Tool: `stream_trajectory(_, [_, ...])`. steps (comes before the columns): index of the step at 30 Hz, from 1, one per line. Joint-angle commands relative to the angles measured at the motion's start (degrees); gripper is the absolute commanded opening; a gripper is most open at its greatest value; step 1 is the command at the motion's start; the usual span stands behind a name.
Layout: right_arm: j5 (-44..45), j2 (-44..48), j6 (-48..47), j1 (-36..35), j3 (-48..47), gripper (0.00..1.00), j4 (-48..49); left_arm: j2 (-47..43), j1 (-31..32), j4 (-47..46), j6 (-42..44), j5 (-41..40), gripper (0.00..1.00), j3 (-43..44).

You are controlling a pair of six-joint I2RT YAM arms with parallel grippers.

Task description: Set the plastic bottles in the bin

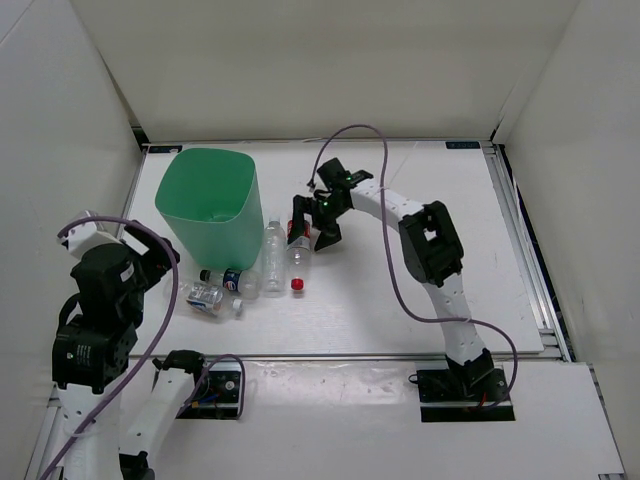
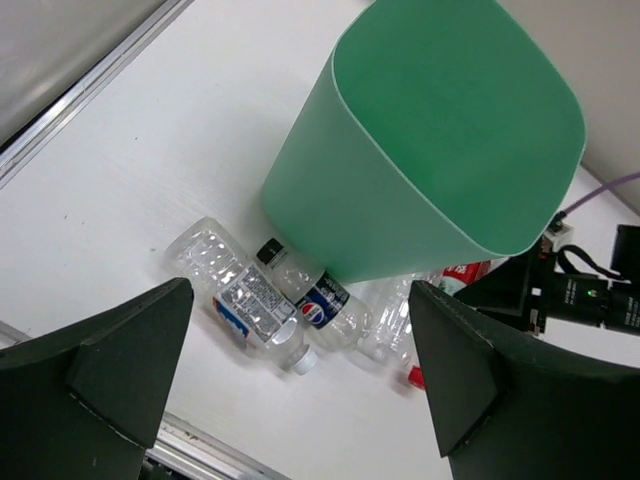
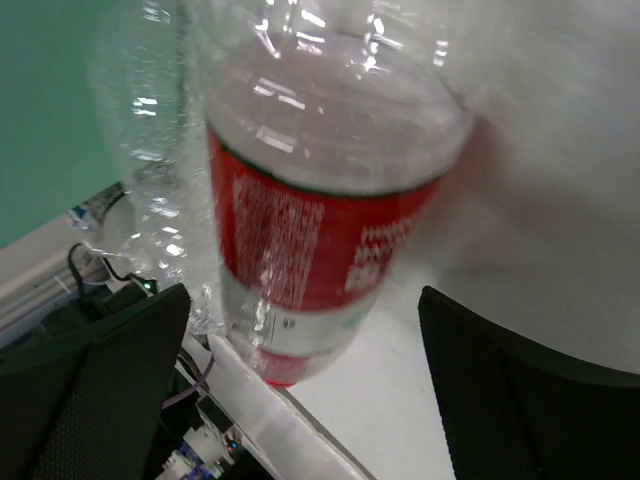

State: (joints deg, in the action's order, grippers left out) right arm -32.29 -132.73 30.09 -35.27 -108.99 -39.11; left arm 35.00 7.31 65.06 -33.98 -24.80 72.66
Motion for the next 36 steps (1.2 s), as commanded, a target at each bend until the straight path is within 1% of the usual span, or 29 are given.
stream_trajectory(1, [-1.28,-2.53,-1.87,-1.30,-3.42,0.96,-1.14,-0.11,0.16,2.97,-0.48,0.10,1.00,-0.33])
stream_trajectory(2, [-1.28,-2.54,-1.87,-1.30,-2.90,0.92,-1.14,-0.11,0.16,3.49,-0.48,0.10,1.00,-0.33])
stream_trajectory(3, [-0.50,-2.54,-1.87,-1.30,-1.07,0.80,-1.14,-0.11,0.16,3.50,-0.48,0.10,1.00,-0.33])
stream_trajectory(5, [0.12,-0.26,-1.87,-1.30,1.57,0.70,-0.44,-0.11,0.16,3.50,-0.48,0.10,1.00,-0.33])
stream_trajectory(6, [0.91,0.62,-1.87,-0.69,2.72,0.63,-0.44,-0.11,0.16,3.50,-1.17,0.10,1.00,-0.33])
stream_trajectory(8, [1.61,4.13,-2.40,0.10,6.06,0.58,-0.44,-0.11,0.16,3.50,-1.70,0.10,1.00,-0.33])
stream_trajectory(9, [2.32,7.45,-2.40,0.11,7.29,0.53,-0.44,-0.11,0.16,3.50,-2.40,0.10,1.00,-0.85])
stream_trajectory(11, [3.90,11.77,-2.40,1.86,10.72,0.49,-0.44,-0.63,0.16,4.02,-4.86,-0.52,1.00,-1.47])
stream_trajectory(12, [4.60,16.49,-2.40,2.56,11.25,0.47,-0.44,-0.64,0.16,4.63,-5.83,-0.52,1.00,-2.43])
stream_trajectory(13, [4.61,18.97,-0.31,3.09,11.26,0.43,-0.44,-1.16,0.16,5.42,-7.23,-1.21,1.00,-3.66])
stream_trajectory(14, [4.61,21.34,0.67,3.62,11.26,0.43,-0.44,-1.17,0.16,5.95,-8.55,-1.22,1.00,-4.28])
stream_trajectory(15, [5.30,25.72,1.72,4.23,9.43,0.42,-0.44,-1.17,0.16,5.96,-10.56,-1.22,1.00,-4.89])
stream_trajectory(18, [7.85,30.58,6.20,3.63,3.63,0.40,2.19,-1.78,0.16,5.96,-13.03,1.15,1.00,-7.62])
stream_trajectory(20, [10.05,30.08,7.52,1.62,-4.79,0.39,5.88,-2.40,0.16,6.49,-14.45,2.46,1.00,-10.07])
stream_trajectory(22, [11.20,25.00,7.45,0.12,-12.61,0.39,8.68,-2.92,0.16,6.49,-15.06,3.26,1.00,-11.66])
stream_trajectory(23, [11.20,22.10,6.31,-1.54,-23.44,0.39,8.70,-3.53,0.16,6.49,-16.02,3.26,1.00,-13.06])
stream_trajectory(24, [11.98,15.55,4.82,-2.52,-29.73,0.39,8.70,-4.41,0.16,7.18,-17.16,3.26,1.00,-13.68])
stream_trajectory(26, [16.53,10.23,3.40,-4.89,-39.68,0.39,10.27,-5.29,0.16,7.19,-17.97,5.10,1.00,-14.30])
stream_trajectory(28, [19.10,11.25,1.22,-7.52,-34.92,0.39,16.05,-5.82,0.16,7.19,-17.97,5.98,1.00,-14.30])
stream_trajectory(29, [20.76,12.74,-0.19,-8.75,-31.41,0.42,22.09,-5.82,0.16,7.19,-17.97,5.99,1.00,-14.30])
stream_trajectory(30, [24.61,12.76,-2.12,-9.99,-29.89,0.44,23.37,-5.82,0.16,7.80,-17.97,5.99,1.00,-13.69])
stream_trajectory(31, [26.04,11.10,-4.57,-12.61,-31.97,0.46,23.38,-4.95,0.16,7.80,-17.97,5.99,1.00,-13.69])
stream_trajectory(32, [27.18,7.78,-9.12,-13.85,-34.60,0.49,21.90,-4.42,0.16,8.41,-17.97,5.99,1.00,-13.17])
stream_trajectory(33, [27.20,6.61,-11.78,-16.21,-36.80,0.59,21.36,-3.37,0.16,9.12,-17.97,5.99,1.00,-13.16])
stream_trajectory(34, [30.33,6.60,-14.41,-17.37,-38.04,0.79,20.84,-2.84,0.16,9.12,-17.18,5.99,1.00,-12.64])
stream_trajectory(35, [31.75,7.39,-16.70,-18.51,-36.40,0.79,20.83,-2.23,0.16,9.12,-16.48,5.99,1.00,-12.63])
stream_trajectory(36, [31.77,8.61,-19.51,-19.22,-34.82,0.86,20.83,-1.35,0.16,9.12,-16.47,5.99,1.00,-12.63])
